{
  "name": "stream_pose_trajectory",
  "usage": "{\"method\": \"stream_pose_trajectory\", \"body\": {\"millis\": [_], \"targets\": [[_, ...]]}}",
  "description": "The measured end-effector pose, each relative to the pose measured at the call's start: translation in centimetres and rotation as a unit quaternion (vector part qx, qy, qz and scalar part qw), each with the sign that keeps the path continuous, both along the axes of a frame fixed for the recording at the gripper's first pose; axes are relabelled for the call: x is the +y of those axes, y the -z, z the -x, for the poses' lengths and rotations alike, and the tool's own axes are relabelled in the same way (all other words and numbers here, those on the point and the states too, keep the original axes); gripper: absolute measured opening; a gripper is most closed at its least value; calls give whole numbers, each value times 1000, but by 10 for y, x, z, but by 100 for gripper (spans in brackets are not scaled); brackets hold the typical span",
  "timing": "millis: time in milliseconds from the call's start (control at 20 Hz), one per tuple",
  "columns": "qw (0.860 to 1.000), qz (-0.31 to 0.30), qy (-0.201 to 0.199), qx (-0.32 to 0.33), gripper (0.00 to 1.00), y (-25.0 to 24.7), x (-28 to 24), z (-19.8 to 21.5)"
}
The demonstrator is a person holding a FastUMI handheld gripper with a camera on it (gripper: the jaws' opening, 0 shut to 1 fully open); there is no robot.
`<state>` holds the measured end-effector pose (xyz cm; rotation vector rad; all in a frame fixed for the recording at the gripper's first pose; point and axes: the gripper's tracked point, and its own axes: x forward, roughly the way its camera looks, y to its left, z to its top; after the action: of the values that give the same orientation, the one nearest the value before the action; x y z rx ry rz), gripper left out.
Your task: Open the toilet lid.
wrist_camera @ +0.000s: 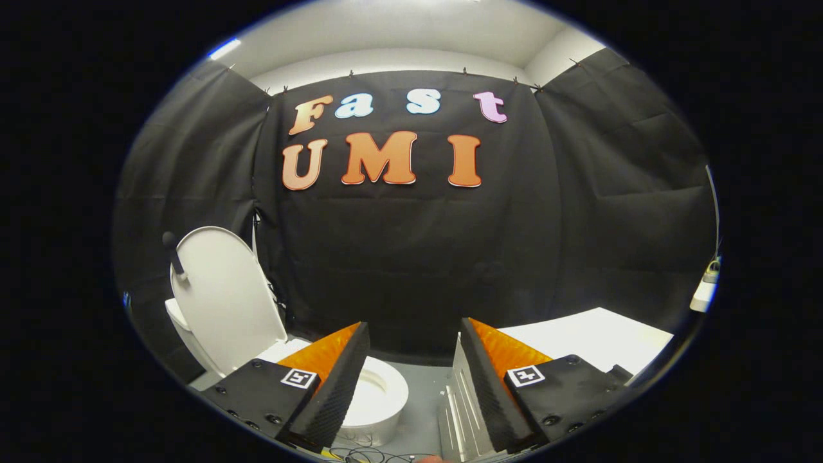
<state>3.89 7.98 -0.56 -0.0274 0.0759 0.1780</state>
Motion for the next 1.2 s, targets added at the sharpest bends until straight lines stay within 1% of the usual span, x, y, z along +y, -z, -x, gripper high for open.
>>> {"method": "stream_pose_trajectory", "body": {"millis": [200,350,550,900,1200], "targets": [[1000,-12,24,-3,92,13,-19,5],[999,-23,34,-3,92,21,-27,13],[998,-31,53,-1,92,22,-38,7],[997,-20,71,-24,92,12,-44,10],[996,-30,78,-19,92,13,-48,10]]}}
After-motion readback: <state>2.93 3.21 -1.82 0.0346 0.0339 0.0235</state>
